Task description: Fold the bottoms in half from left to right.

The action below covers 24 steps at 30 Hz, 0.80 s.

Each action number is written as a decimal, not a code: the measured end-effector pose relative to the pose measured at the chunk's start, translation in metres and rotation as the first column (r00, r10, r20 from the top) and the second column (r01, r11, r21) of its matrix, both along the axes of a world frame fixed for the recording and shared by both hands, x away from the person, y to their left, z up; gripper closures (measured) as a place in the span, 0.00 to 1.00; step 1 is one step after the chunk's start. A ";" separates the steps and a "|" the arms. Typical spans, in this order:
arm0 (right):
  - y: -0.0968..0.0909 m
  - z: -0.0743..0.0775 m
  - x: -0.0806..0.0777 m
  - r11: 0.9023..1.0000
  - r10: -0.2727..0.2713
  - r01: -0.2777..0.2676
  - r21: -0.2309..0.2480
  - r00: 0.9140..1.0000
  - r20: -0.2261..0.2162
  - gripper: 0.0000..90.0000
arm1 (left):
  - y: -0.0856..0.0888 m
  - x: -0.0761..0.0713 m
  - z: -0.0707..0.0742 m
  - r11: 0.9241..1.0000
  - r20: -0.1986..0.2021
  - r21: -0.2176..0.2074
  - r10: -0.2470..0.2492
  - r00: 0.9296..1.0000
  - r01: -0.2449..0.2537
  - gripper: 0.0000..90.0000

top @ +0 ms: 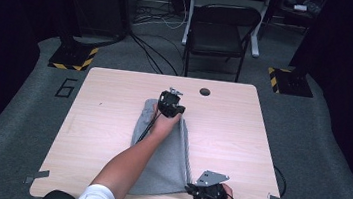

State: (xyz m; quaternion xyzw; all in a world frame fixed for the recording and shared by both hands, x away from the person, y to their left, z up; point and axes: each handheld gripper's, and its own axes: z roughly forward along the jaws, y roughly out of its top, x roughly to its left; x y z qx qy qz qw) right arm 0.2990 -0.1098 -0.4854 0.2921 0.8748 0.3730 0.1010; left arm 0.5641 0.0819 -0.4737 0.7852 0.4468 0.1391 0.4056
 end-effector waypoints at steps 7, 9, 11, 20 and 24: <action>-0.007 -0.007 0.004 0.999 -0.034 0.033 -0.012 0.998 -0.044 0.94 | -0.005 0.005 -0.010 1.000 -0.028 -0.003 0.004 1.000 -0.005 0.97; -0.006 -0.010 0.006 0.999 -0.023 0.021 -0.034 0.999 -0.048 0.94 | -0.007 0.005 -0.013 1.000 -0.036 0.013 -0.008 0.999 0.009 0.97; -0.005 -0.013 0.006 0.998 -0.027 0.025 -0.051 0.998 -0.052 0.93 | -0.008 0.006 -0.014 0.999 -0.043 0.025 -0.021 0.999 0.022 0.97; -0.010 -0.016 0.009 0.996 -0.083 0.080 -0.049 0.994 -0.071 0.86 | -0.005 0.005 -0.012 1.000 -0.041 -0.015 -0.021 0.999 0.021 0.87; -0.015 -0.015 0.009 0.994 -0.106 0.104 -0.037 0.992 -0.069 0.78 | -0.004 0.002 -0.008 1.000 -0.027 -0.027 -0.015 1.000 0.015 0.76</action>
